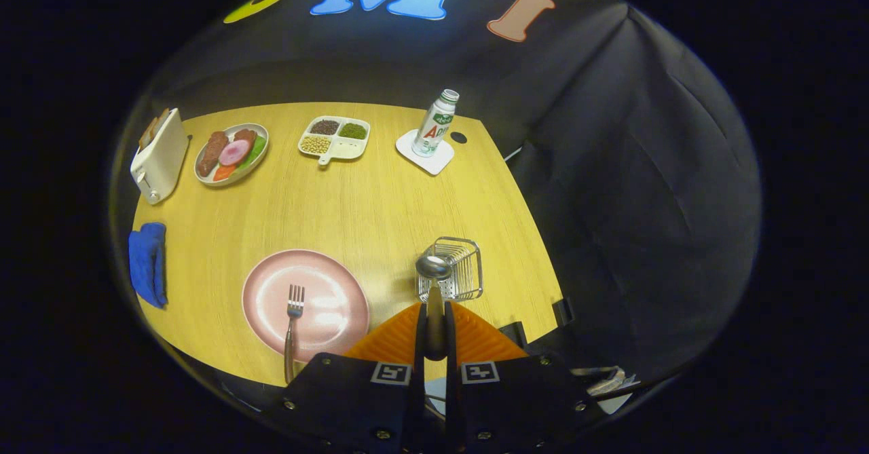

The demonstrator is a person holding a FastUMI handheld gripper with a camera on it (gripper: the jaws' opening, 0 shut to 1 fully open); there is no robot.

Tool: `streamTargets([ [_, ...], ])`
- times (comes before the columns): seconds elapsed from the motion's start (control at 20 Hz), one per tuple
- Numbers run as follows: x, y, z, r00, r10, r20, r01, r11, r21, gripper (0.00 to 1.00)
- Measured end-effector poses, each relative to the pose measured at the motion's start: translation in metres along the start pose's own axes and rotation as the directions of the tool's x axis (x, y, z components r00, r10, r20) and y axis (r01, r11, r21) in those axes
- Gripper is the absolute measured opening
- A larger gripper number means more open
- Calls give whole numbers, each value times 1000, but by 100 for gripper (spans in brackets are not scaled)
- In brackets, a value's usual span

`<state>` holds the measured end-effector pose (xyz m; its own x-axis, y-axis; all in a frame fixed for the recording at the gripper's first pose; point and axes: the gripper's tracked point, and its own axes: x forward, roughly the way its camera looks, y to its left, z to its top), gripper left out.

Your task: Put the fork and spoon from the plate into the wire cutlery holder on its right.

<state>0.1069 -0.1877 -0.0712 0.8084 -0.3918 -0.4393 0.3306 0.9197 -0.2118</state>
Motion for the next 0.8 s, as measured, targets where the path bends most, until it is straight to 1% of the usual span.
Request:
streamTargets([
  [0.35,28,-25,3,1000,6,-30,-5,999,38,13],
  [0.5,31,-27,8,999,31,-29,-30,999,46,13],
  [0.6,32,-26,7,999,47,-22,-45,997,60,16],
  [0.65,31,-27,8,999,45,-19,-43,997,58,16],
  [0.7,30,-29,9,999,39,-17,-38,998,55,23],
  [0.8,26,-27,12,999,44,-8,-44,997,56,23],
])
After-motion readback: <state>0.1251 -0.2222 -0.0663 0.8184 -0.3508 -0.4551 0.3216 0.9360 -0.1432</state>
